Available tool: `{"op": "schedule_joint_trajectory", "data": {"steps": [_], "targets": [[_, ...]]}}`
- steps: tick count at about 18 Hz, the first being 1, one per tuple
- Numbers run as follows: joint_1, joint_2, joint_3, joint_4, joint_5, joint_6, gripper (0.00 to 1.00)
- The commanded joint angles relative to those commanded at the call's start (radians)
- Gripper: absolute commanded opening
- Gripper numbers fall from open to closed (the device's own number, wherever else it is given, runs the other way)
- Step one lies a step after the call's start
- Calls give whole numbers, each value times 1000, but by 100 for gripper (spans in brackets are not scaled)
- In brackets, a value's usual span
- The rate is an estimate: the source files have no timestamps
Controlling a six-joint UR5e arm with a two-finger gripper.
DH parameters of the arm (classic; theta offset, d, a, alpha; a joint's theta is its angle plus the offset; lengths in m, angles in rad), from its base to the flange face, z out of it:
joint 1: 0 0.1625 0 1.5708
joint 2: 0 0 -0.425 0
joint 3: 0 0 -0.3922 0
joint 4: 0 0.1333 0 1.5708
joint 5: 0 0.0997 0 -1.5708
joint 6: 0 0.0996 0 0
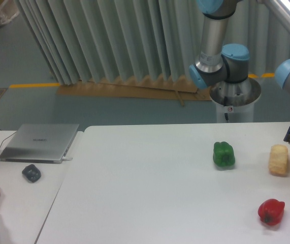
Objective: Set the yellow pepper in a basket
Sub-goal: 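Close the gripper around the yellow bell pepper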
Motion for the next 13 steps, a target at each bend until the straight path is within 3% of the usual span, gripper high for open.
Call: {"op": "schedule_joint_trajectory", "data": {"steps": [13], "targets": [[9, -18, -8, 2, 37, 31, 100]]}}
